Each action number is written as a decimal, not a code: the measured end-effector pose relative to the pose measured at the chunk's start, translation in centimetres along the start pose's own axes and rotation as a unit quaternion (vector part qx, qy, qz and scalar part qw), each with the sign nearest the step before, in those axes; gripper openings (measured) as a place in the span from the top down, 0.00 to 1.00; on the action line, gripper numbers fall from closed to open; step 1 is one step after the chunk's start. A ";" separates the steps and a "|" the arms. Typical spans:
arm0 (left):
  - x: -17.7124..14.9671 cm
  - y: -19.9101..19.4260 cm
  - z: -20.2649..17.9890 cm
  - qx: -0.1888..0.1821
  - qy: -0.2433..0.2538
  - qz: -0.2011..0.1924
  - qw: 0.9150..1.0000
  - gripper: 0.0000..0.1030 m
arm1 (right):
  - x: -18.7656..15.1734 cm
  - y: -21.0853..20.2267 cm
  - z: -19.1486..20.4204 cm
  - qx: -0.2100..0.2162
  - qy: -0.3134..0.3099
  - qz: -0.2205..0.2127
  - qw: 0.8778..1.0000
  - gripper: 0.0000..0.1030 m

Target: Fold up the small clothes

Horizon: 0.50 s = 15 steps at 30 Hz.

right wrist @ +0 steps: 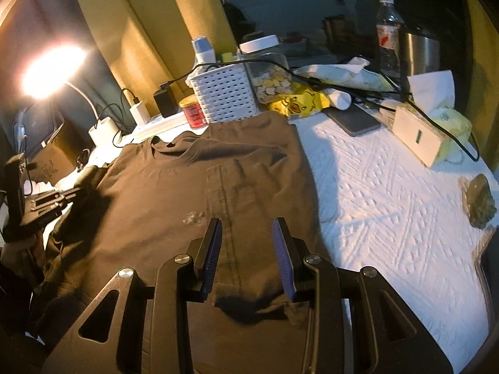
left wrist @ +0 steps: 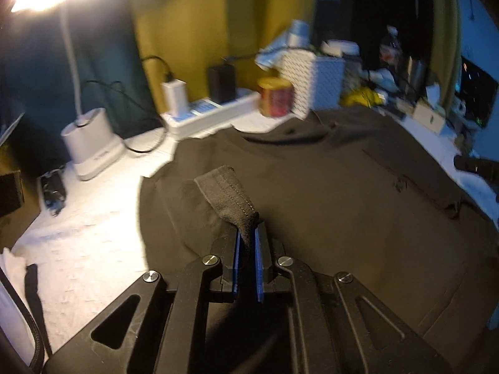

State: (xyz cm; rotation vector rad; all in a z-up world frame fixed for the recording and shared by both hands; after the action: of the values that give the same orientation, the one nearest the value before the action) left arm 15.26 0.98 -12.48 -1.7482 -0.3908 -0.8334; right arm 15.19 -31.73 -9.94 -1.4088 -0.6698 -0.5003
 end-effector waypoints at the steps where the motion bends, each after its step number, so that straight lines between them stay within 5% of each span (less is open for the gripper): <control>1: 0.0 0.5 -0.5 -0.004 0.006 0.005 1.000 0.94 | -0.1 0.0 -0.2 -0.001 0.002 0.000 1.000 0.65; 11: -0.7 3.1 -2.8 -0.030 0.034 0.070 0.996 0.90 | -0.7 0.3 -1.3 -0.006 0.014 0.006 1.000 0.65; 13: -0.7 2.6 -2.8 -0.038 0.031 0.066 0.997 0.79 | -0.7 0.2 -1.1 -0.006 0.013 0.007 1.000 0.65; 15: -0.6 1.9 -3.0 -0.053 0.027 0.057 0.997 0.46 | -0.7 0.3 -0.9 -0.005 0.011 0.007 1.000 0.65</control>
State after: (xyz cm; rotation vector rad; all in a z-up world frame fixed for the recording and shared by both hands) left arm 15.04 -2.32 -13.80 -1.8240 -0.2109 -0.8307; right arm 15.00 -32.61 -10.61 -1.4137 -0.6412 -0.5083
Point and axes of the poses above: each gripper's, at about its wrist camera, not at the fingertips, and y roughly the way its jaws point, z to its left, x to its top, the point moved 1 cm from there along y, roughly the way its jaws point, and after that the axes turned 13 degrees about -x, right-handed, at the moved point
